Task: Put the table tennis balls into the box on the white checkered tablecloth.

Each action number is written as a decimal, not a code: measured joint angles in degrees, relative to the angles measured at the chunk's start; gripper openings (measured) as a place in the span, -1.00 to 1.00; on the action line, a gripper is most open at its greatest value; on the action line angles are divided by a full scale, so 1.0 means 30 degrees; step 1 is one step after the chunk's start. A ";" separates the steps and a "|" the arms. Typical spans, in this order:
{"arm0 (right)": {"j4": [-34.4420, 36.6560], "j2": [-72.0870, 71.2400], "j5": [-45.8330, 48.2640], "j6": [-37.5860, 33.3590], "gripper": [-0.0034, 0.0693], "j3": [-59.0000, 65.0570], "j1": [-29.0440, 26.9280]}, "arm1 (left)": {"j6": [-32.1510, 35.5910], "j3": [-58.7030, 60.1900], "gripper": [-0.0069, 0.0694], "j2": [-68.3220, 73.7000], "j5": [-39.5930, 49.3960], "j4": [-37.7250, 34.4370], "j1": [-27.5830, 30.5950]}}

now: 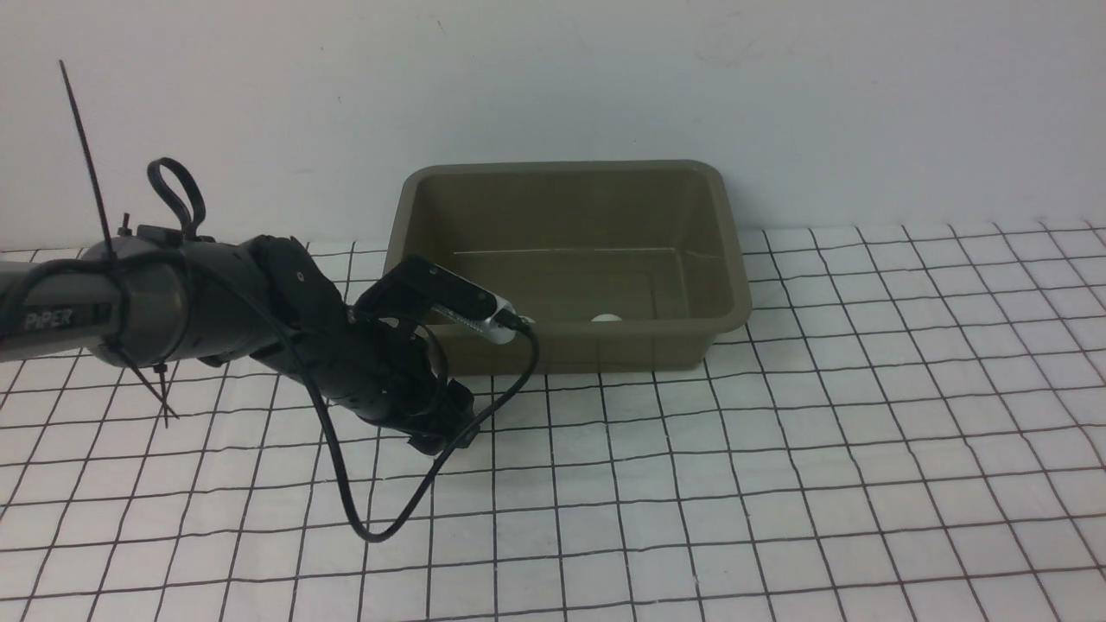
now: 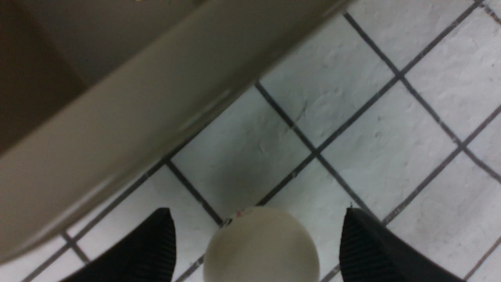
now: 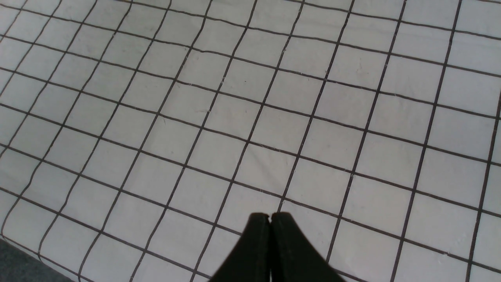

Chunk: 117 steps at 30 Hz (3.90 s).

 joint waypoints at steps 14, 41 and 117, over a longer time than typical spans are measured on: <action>0.0007 0.0000 0.0000 0.0000 -0.95 0.0000 0.0000 | -0.0669 -0.0700 0.09 0.1309 0.0886 -0.0309 -0.0275; 0.0066 0.0000 0.0022 -0.0017 -0.95 0.0000 0.0000 | 0.4198 -0.7865 0.09 -0.0456 0.2038 -0.5440 -0.0447; -0.5233 -0.0575 -0.8663 -0.0068 -0.95 0.3064 0.0000 | -0.3777 1.4743 -0.83 -3.0046 0.2170 -0.0548 0.0704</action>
